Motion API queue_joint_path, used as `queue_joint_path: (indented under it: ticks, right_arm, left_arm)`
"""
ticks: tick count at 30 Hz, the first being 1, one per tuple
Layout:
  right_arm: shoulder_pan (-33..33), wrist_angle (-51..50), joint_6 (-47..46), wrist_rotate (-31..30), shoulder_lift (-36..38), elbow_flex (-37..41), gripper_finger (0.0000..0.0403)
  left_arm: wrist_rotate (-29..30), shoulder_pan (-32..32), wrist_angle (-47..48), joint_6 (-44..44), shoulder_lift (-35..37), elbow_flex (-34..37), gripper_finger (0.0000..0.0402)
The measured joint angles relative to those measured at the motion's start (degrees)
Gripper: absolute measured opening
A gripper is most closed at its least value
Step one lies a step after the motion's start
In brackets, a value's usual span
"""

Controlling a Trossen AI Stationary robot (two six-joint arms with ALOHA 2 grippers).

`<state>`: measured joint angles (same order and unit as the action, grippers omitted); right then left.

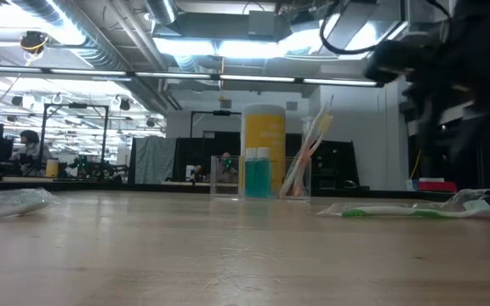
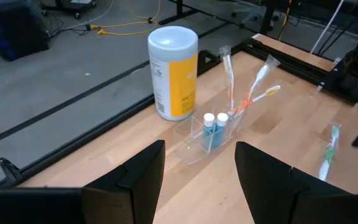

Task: Pick & Place toothbrushing station
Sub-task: Put the middle green toothbrush into the transparent organizer

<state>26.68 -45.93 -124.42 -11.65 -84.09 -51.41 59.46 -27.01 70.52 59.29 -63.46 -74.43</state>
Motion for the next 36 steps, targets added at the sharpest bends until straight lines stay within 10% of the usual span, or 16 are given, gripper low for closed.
queue_joint_path:
  ticks: [11, 36]
  right_arm:
    - [-2.84, 17.88, 2.88, 0.03, -9.72, 0.79, 0.0133]
    - [-6.02, 17.8, 4.18, 1.48, -16.9, -0.88, 0.0097]
  left_arm:
    - [-0.29, 0.0, 0.02, -1.58, 0.91, 0.0, 0.0193]
    - [0.39, 0.0, 0.0, -3.07, 6.46, 0.0, 0.0193]
